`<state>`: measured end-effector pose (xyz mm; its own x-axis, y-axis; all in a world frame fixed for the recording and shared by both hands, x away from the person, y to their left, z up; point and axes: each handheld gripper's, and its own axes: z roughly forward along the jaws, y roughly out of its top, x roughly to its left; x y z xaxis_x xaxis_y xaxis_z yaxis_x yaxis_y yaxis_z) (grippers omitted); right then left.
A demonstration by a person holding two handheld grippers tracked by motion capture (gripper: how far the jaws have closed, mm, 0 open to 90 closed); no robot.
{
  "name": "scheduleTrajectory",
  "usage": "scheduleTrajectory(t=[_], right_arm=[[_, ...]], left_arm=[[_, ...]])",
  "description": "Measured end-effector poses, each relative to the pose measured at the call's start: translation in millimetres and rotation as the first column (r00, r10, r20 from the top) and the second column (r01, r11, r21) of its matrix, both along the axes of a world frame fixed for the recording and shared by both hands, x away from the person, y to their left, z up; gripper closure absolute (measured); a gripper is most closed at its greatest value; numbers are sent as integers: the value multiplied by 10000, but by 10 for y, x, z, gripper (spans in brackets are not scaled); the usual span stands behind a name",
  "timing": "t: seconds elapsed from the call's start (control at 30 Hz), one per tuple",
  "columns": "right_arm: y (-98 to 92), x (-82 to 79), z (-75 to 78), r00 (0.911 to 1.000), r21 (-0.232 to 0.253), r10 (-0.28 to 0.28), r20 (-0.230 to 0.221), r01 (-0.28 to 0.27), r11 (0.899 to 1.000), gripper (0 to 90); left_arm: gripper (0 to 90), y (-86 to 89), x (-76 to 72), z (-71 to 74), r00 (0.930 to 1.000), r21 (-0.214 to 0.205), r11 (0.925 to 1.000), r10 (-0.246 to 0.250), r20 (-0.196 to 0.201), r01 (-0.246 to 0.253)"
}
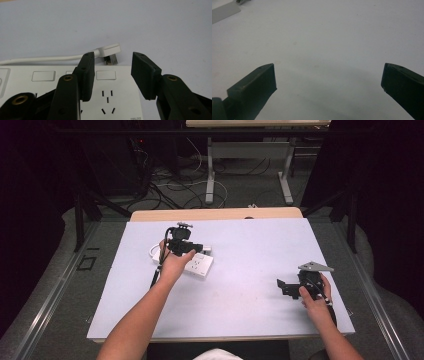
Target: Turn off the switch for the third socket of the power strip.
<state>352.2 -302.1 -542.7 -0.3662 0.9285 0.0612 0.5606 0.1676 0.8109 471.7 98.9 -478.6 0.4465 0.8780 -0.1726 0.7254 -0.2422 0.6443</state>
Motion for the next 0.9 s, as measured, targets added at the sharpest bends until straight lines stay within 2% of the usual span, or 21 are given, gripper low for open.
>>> scheduleTrajectory(t=[0.23, 0.27, 0.3, 0.53, 0.9], right_arm=[[0, 1, -2, 10000, 40, -13, -43, 13, 10000, 0], [0, 1, -2, 10000, 38, -12, -48, 12, 10000, 0], [0, 1, -2, 10000, 42, -13, -53, 13, 10000, 0], [-3, 0, 0, 10000, 18, -45, -71, 45, 10000, 0], [-1, 6, -5, 10000, 65, -4, -64, 4, 10000, 0]], left_arm=[[591, -45, 34, -55, 9997, -29, 9998, 178, -157, -178], [599, -42, 45, -63, 9999, 63, 10000, 47, -144, -46], [602, -55, 45, -71, 9997, 32, 9999, 161, -200, -161], [649, -90, 81, -127, 9993, 64, 10000, 47, -379, -45], [691, -146, 136, -230, 9973, 362, 9993, -55, -737, 82]])
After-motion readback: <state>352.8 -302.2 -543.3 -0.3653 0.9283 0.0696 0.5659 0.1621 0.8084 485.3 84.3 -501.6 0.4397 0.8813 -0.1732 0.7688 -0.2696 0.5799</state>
